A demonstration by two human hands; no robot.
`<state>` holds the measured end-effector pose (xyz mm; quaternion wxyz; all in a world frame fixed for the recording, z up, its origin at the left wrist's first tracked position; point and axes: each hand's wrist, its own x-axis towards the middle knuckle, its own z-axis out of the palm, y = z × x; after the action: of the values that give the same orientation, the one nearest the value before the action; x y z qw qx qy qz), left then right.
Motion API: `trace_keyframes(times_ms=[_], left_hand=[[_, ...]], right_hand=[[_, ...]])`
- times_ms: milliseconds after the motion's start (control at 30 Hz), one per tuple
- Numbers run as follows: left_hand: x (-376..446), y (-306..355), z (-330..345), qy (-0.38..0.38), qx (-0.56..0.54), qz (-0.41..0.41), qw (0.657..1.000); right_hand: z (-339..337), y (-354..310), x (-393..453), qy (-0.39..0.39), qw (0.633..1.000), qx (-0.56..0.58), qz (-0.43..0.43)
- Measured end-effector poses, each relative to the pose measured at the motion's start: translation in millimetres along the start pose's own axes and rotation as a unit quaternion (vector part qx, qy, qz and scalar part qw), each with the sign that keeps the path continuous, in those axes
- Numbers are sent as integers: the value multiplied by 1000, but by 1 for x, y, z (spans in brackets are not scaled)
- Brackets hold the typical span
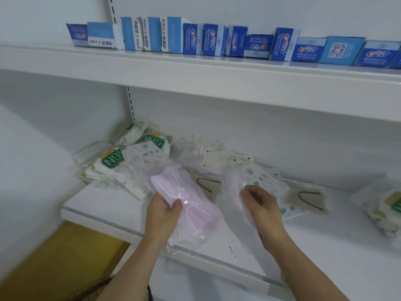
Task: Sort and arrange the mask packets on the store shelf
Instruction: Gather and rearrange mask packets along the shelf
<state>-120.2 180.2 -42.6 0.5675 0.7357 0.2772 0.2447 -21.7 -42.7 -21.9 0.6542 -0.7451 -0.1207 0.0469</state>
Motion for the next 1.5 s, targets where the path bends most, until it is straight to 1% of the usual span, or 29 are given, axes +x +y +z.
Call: trace_keyframes(times_ms=[33,100,167,200,233,300,367,400,467,567,667,767,833,900,967,1033,1100,1200,1267,1300,1367,1433,1500], left_hand=[[-2,3,0,-17,-14,3,1000],[-12,14,-1,-54,-46,11,997],[-29,27,3,-78,-57,19,995],[-38,31,6,-86,-59,19,994],[-46,35,10,-90,-63,18,994],[-63,44,17,-89,-90,11,992],[-78,53,26,-79,-134,4,988],[-86,59,31,-79,-157,0,984],[-102,69,44,-102,-180,4,978],[-120,79,75,-136,-139,34,980],[-143,93,118,-142,-159,29,977],[-177,107,176,-130,-190,-4,973],[-207,113,221,-137,-199,-28,970],[-242,119,267,-180,-223,-48,957],[-283,128,310,-237,-198,-30,951],[-325,138,348,-271,-182,10,945],[-363,149,380,-293,-172,49,939],[-412,162,427,-308,-163,63,935],[-441,174,458,-324,-166,41,930],[-455,180,475,-339,-173,29,924],[-482,194,509,-371,-187,34,909],[-506,205,545,-396,-184,54,898],[-525,214,587,-398,-190,68,895]], right_hand=[[-1,-9,-1,-17,994,97,51],[-2,-26,-4,-73,960,241,124],[-1,-37,-7,-108,936,303,145],[2,-40,-7,-107,935,305,146],[4,-42,-7,-90,946,280,137],[7,-44,-7,-18,980,175,95],[3,-44,-10,44,993,95,49],[-1,-43,-13,55,996,65,30],[-13,-39,-23,41,999,6,9],[-45,-30,-42,27,1000,1,12],[-106,-18,-65,19,999,19,21],[-187,-4,-98,-17,994,60,92],[-243,2,-125,-12,987,92,131],[-293,5,-151,55,986,90,132],[-339,9,-179,163,977,65,118],[-382,12,-207,237,964,66,103],[-419,13,-232,259,959,64,95],[-476,15,-265,291,950,45,103],[-514,19,-279,349,929,65,108],[-533,23,-283,392,910,79,112],[-570,31,-289,476,868,87,112],[-607,39,-290,525,842,79,95],[-644,47,-288,549,827,79,90]])
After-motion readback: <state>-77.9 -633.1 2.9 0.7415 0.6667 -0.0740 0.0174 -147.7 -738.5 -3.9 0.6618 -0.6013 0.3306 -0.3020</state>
